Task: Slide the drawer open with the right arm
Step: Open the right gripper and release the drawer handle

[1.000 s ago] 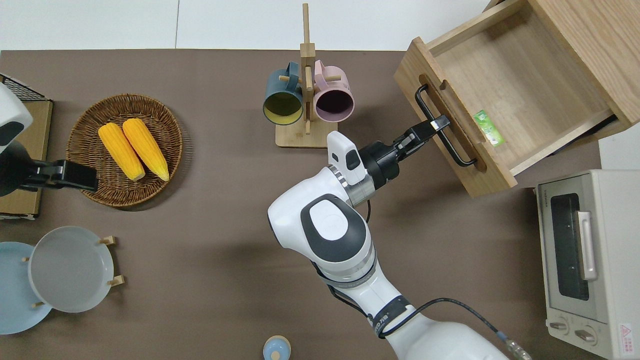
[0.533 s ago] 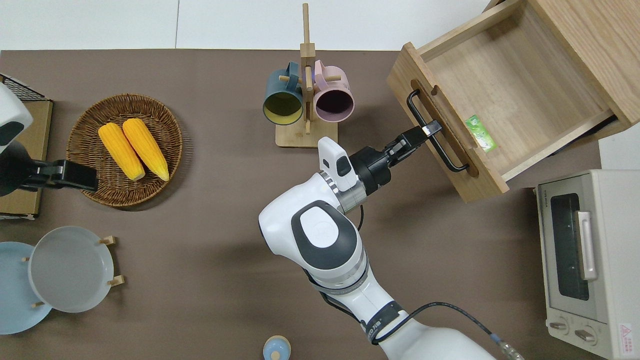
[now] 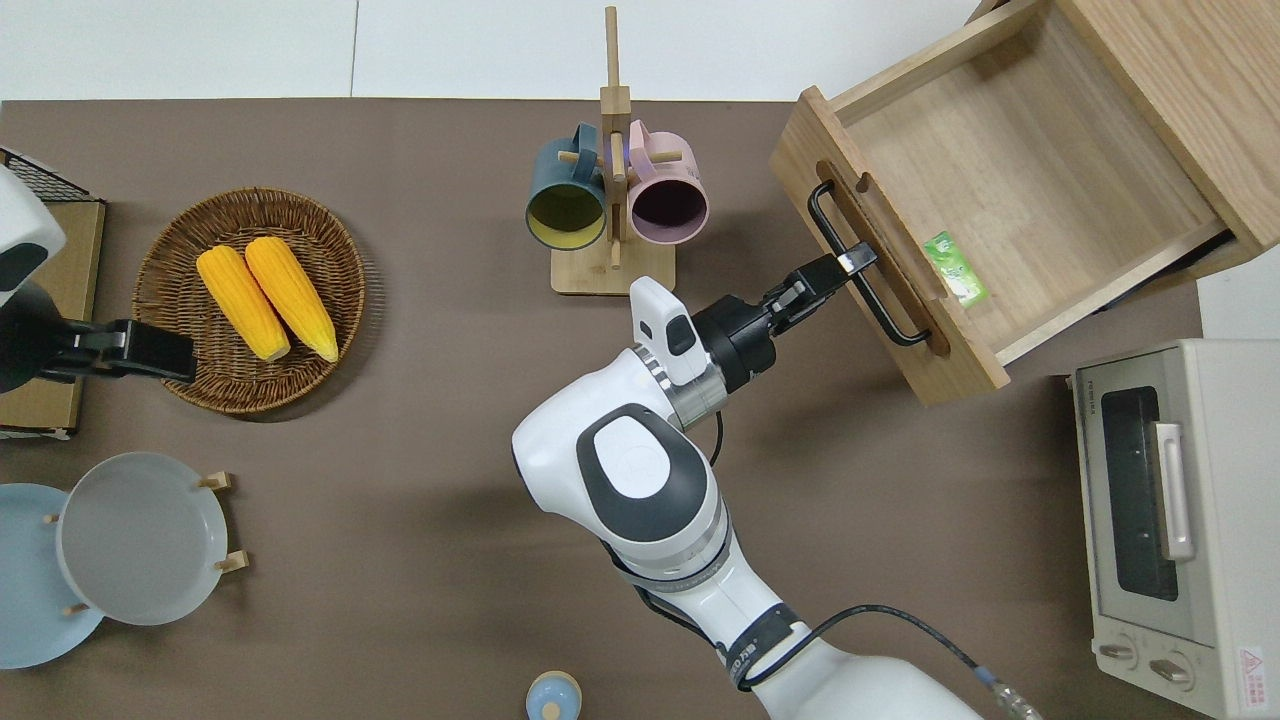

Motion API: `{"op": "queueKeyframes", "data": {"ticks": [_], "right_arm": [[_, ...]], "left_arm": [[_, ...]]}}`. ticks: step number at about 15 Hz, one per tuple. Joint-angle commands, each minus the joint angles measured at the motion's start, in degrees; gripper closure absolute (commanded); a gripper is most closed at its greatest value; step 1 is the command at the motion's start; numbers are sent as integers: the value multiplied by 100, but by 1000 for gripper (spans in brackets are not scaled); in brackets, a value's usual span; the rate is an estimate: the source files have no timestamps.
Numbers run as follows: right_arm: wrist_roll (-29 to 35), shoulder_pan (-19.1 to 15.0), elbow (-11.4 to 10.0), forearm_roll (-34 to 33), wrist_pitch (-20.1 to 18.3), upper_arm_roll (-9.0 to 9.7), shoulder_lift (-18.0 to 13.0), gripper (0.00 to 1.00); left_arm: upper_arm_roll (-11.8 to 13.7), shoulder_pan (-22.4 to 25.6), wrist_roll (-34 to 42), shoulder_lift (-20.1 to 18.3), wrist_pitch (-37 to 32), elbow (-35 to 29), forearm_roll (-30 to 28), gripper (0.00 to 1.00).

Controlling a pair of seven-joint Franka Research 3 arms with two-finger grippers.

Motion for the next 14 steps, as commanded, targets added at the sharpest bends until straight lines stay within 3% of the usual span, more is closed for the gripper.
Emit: {"op": "queueKeyframes", "data": {"ticks": [1,6,7,8,9,10,11,14], "right_arm": [[-268,168,331,-155,-160,-47,101,1000],[-277,168,331,-173,-151,-47,101,990],[-277,159,331,-182,-151,-47,101,922],[-268,159,331,-182,-151,-47,101,693],[-268,159,331,-182,-151,-47,101,349],[-216,159,331,-156,-151,-47,101,66],[-180,150,331,-147,-142,-56,101,20],[-136,150,331,-120,-125,-100,101,19]], "left_arm": [[-37,22,56,65,-113,149,98,7],[-37,22,56,65,-113,140,98,7],[-37,22,56,65,-113,149,98,7],[-37,22,56,65,-113,149,98,7],[-37,22,56,65,-113,149,98,7],[-37,22,56,65,-113,140,98,7],[-37,22,56,65,-113,149,98,7],[-37,22,56,65,-113,140,98,7]]}}
